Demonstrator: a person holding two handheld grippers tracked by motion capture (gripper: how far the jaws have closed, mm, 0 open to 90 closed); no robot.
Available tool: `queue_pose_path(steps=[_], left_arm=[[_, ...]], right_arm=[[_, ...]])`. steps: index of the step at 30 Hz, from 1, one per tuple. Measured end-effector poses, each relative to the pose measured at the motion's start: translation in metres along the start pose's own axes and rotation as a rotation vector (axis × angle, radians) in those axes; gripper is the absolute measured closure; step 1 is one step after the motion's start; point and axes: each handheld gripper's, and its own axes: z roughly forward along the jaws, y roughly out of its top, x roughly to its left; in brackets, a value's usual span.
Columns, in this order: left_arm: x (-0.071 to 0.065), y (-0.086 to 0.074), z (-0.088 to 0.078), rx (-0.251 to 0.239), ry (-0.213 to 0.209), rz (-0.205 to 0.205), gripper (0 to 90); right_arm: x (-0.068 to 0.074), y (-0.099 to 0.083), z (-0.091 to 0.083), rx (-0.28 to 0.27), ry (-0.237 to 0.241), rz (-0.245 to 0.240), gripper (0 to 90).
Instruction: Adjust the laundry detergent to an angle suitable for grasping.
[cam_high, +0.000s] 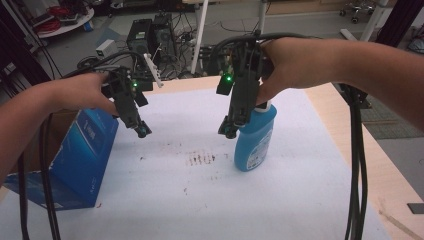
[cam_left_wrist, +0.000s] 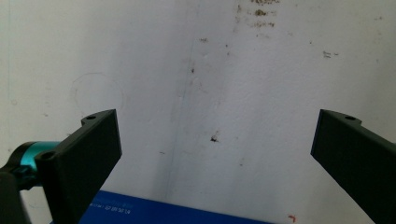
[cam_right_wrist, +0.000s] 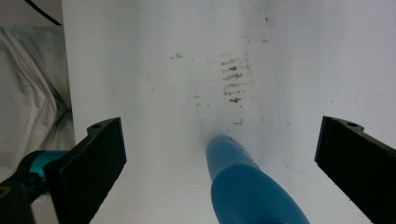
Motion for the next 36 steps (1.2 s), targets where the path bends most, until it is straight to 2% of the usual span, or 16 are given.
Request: queue_pose_path(steps=[10,17,25,36], left_arm=[[-0.002,-0.001,-0.002,-0.013,0.003,-0.021,1.7],[-0.003,0.000,-0.001,-0.022,0.010,-0.017,1.7],[-0.004,0.001,-0.002,-0.021,0.018,-0.017,1.7],[-0.007,0.003,-0.002,-0.055,0.026,-0.049,1.7]], right_arm=[[0.003,0.000,-0.001,-0.001,0.003,-0.011,1.2],[0.007,-0.006,-0.008,-0.005,-0.010,-0.009,1.2],[0.013,-0.017,-0.017,-0.009,-0.022,0.004,1.2],[0.022,-0.040,-0.027,-0.004,-0.037,0.032,1.2]])
